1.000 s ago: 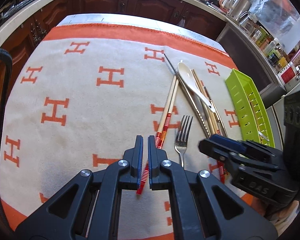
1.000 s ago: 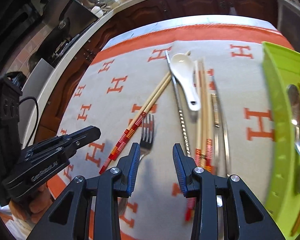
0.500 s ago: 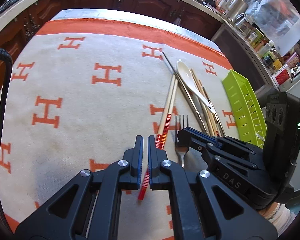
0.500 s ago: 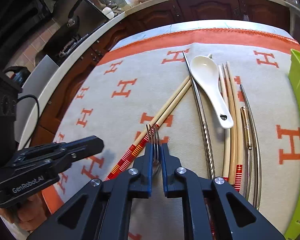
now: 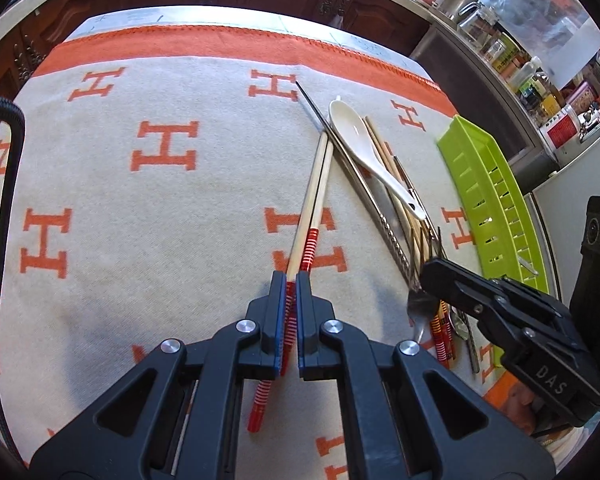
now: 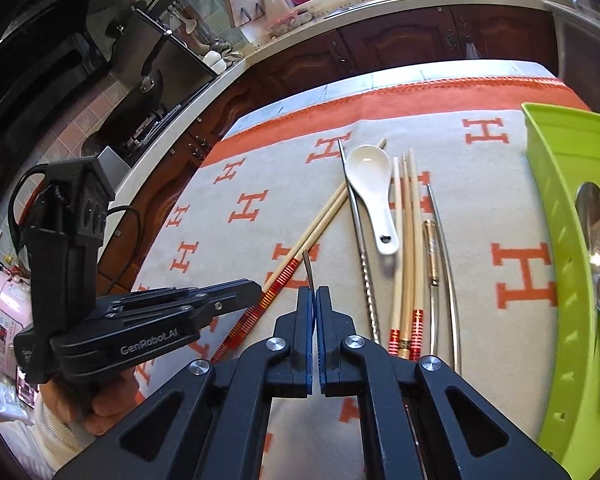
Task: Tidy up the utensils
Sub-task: 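Close the left tool on a red-striped chopstick while the right tool grasps a silver fork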
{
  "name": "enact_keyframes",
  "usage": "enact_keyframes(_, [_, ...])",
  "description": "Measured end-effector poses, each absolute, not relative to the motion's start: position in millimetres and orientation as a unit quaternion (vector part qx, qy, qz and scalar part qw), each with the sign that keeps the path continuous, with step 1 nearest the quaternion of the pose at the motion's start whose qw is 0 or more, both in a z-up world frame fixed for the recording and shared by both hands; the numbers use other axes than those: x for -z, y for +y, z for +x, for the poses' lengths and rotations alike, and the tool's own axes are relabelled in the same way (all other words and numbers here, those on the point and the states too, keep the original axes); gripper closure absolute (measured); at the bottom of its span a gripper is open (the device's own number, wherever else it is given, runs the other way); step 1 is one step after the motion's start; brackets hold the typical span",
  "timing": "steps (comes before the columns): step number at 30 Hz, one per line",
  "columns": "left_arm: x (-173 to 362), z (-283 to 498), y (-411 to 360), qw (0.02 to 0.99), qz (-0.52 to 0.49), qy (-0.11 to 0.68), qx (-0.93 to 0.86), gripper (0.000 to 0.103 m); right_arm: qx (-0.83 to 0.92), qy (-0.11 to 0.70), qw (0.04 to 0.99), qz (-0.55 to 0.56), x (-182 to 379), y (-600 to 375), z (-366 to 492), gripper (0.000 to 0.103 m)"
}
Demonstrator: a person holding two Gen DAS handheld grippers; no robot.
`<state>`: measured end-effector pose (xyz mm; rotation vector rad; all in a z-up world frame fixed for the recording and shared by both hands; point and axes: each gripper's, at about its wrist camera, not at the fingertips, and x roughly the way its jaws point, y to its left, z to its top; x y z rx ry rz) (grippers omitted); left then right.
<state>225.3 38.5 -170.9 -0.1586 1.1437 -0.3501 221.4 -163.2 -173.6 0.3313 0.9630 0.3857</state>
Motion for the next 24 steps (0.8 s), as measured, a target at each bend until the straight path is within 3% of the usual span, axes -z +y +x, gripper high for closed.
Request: enact_keyframes(24, [175,251,16,0.836,-0.01,0.527,0.154,0.097,-0.185,0.46,0.85,0.179,176,-175,211,0.101])
